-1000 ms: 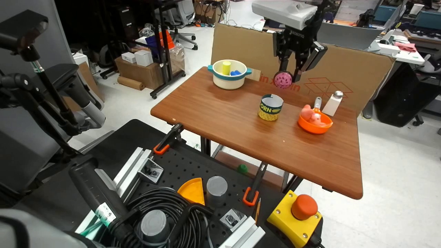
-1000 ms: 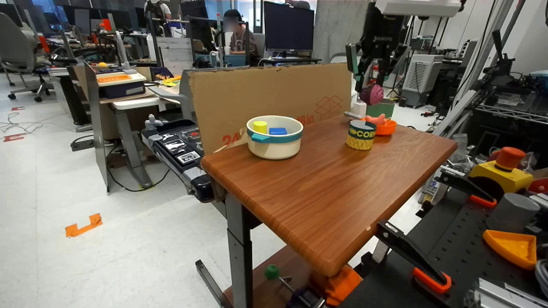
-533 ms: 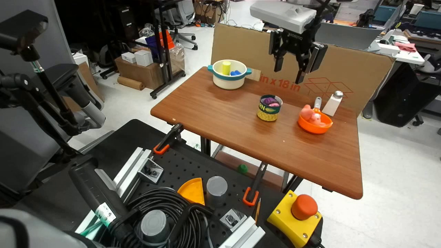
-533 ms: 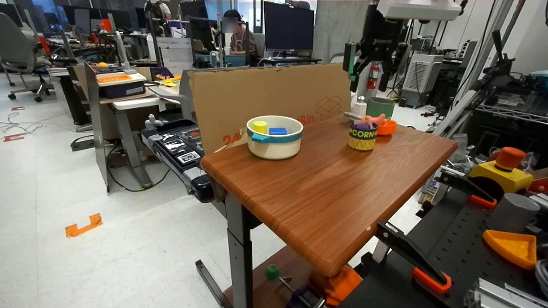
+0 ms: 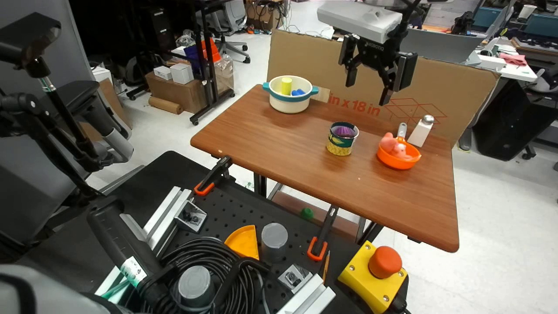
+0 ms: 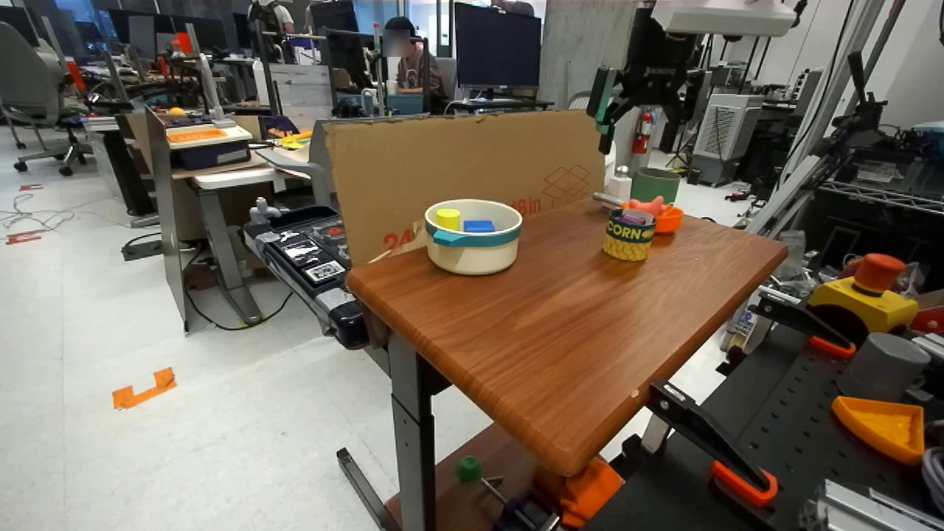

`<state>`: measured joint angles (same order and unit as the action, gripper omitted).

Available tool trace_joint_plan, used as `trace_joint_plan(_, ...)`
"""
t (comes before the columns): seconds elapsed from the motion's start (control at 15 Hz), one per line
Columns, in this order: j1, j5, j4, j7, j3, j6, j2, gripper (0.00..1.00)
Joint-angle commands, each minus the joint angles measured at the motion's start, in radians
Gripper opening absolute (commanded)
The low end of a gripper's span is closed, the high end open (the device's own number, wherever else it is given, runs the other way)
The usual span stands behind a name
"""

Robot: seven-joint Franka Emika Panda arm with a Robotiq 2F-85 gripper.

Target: Uncover the can and put the pink ball inside and the red plush to the white bowl

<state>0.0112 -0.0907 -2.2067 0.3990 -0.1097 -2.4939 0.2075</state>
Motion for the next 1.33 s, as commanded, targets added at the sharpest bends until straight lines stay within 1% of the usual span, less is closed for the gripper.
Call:
trace_joint_plan(0.0, 0.017, 0.001, -0.001, -0.006, -0.019, -0.004, -0.024, 1.00)
trace_joint_plan(0.33, 0.042, -0.006, 0.025, 0.011, -0.055, -0.001, -0.010, 1.00)
trace_joint_plan(0.73, 0.035, -0.020, 0.003, 0.010, -0.056, -0.030, -0.012, 1.00)
trace_joint_plan(1.0, 0.026, -0.070, 0.001, 0.038, -0.072, -0.096, 0.012, 1.00)
trace_joint_plan(1.27, 0.025, -0.125, 0.033, 0.087, -0.097, -0.096, 0.059, 1.00)
